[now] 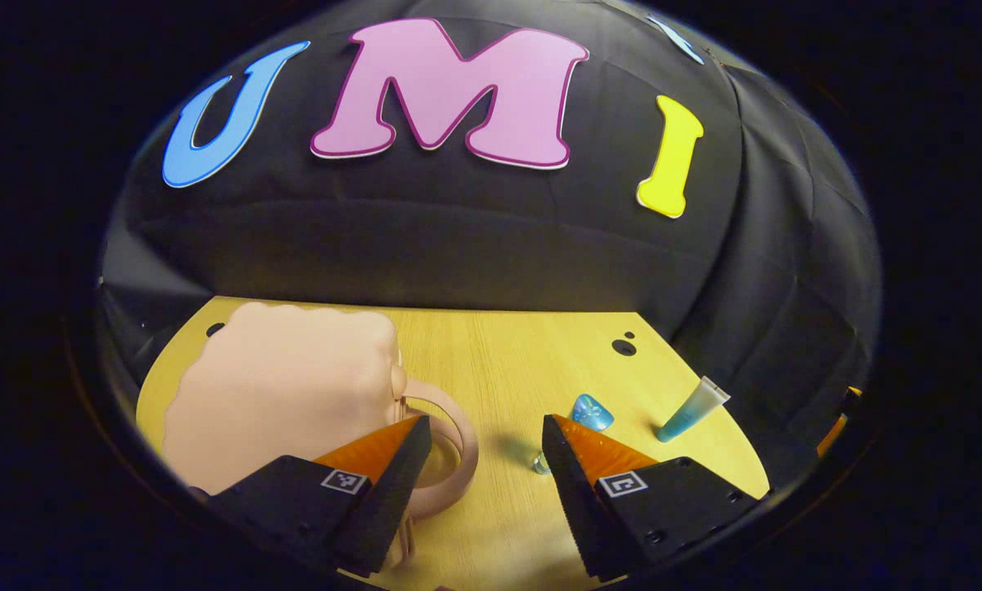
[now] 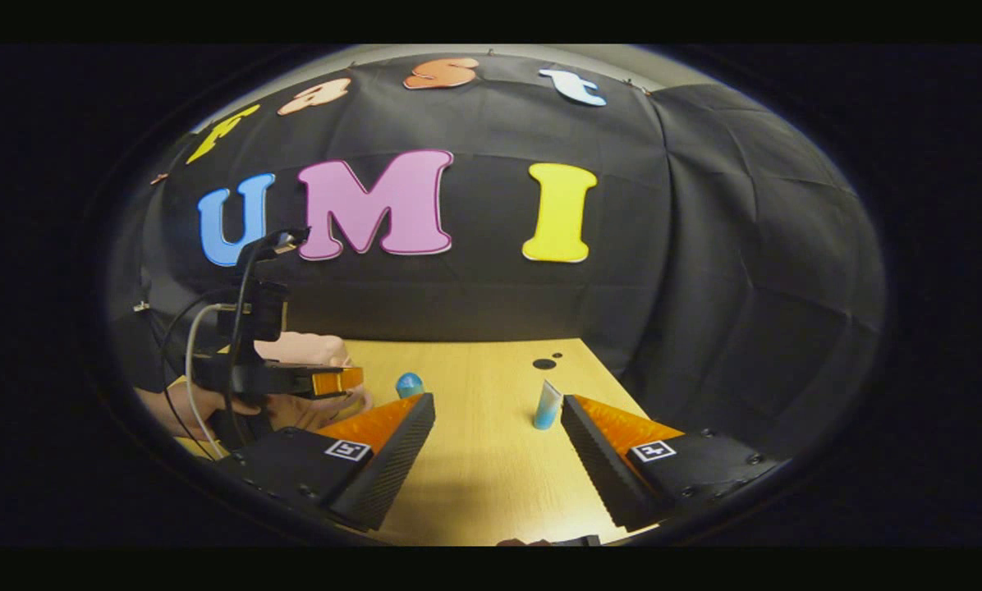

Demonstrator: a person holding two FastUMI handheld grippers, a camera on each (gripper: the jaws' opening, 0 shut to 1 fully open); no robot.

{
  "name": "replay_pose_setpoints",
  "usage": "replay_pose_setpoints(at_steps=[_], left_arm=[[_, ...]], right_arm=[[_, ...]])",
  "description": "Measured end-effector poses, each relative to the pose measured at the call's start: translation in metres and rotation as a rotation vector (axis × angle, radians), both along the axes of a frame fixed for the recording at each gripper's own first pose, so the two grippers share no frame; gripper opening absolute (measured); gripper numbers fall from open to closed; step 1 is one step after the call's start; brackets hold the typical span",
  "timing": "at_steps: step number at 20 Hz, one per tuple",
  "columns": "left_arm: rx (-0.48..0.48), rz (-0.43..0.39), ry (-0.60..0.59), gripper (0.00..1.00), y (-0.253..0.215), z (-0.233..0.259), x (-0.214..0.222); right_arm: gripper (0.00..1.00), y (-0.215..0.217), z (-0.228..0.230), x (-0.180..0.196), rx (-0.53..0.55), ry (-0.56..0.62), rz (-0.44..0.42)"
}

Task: First open the suitcase, pack the skin care products into it, and then close the suitcase.

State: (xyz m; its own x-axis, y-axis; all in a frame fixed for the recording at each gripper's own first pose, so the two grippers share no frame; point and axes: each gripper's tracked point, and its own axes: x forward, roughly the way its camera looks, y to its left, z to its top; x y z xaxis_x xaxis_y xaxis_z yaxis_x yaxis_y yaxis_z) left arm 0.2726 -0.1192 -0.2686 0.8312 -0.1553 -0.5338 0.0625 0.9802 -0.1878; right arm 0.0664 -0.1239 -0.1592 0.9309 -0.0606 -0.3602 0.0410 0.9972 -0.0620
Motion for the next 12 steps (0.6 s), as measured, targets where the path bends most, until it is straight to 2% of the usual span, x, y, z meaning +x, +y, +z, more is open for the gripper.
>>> replay_pose_setpoints(at_steps=[4,7,11,12], left_arm=[[0.064,0.01,0.069,0.86,-0.004,-0.034,0.02],[0.129,0.001,0.118,0.72,-0.005,-0.052,0.031],[0.175,0.037,0.198,0.69,0.001,-0.076,0.036],[0.181,0.052,0.216,0.6,0.005,-0.082,0.037]], right_arm=[[0.99,-0.018,-0.012,0.005,0.002,0.033,-0.046],[0.99,-0.028,-0.014,0.01,0.012,0.048,-0.082],[0.99,-0.032,-0.016,0.014,0.014,0.058,-0.092],[0.98,-0.03,-0.014,0.013,0.013,0.058,-0.092]])
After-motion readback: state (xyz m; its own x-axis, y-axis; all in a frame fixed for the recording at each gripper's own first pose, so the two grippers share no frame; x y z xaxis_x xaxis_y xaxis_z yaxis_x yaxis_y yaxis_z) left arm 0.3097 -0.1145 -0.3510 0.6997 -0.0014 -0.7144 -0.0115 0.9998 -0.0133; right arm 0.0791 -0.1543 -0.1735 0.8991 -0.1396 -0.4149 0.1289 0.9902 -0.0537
